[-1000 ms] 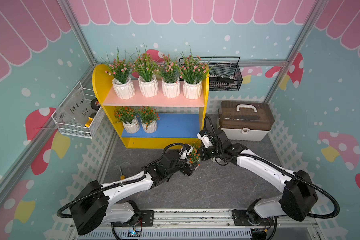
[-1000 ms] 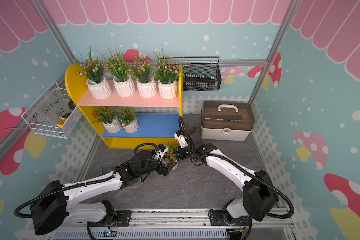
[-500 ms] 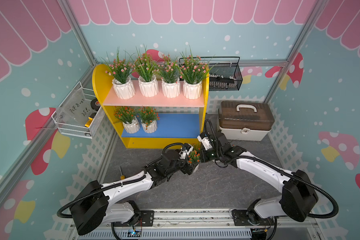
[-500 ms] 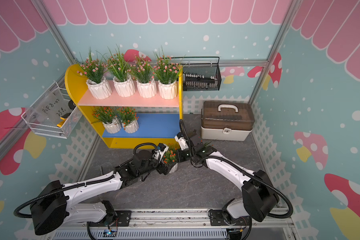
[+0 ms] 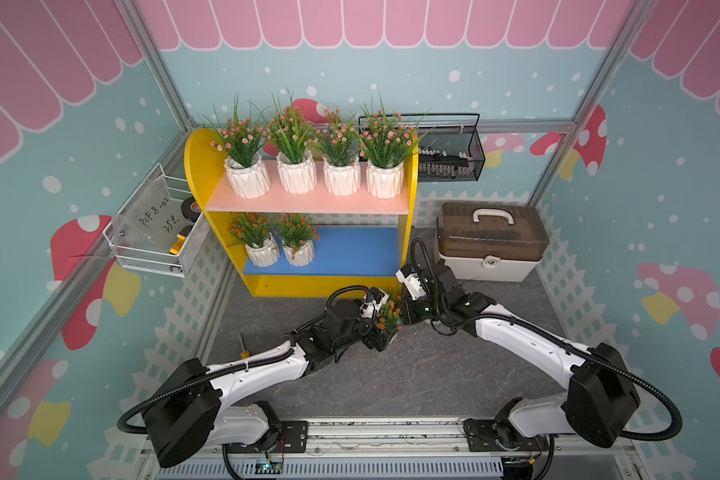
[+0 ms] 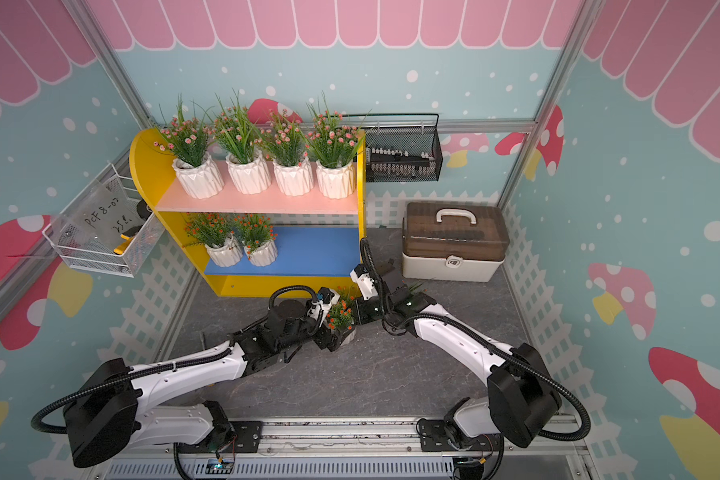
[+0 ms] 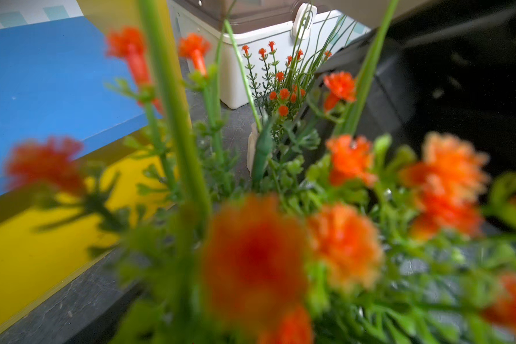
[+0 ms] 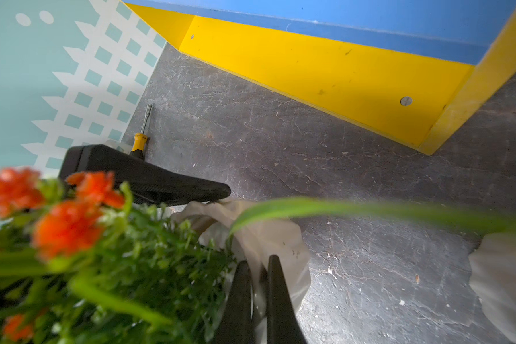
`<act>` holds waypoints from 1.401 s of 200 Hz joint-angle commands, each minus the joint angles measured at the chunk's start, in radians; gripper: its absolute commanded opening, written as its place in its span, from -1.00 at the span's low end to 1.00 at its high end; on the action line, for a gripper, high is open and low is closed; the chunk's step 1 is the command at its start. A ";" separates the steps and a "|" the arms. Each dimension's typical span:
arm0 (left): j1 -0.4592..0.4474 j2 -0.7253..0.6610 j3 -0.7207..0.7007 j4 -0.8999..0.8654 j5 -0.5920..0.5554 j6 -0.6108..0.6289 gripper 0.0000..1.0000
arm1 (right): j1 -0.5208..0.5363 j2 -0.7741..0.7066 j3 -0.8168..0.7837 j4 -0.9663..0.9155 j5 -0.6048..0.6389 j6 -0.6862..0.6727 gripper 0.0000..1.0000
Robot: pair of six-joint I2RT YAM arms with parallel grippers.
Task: Place the baby's breath potted plants on the rack by color
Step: Place the baby's breath potted plant on the rack.
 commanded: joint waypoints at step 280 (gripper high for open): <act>-0.006 -0.005 -0.035 0.049 -0.054 0.028 0.76 | -0.003 -0.041 0.002 0.124 -0.031 0.033 -1.00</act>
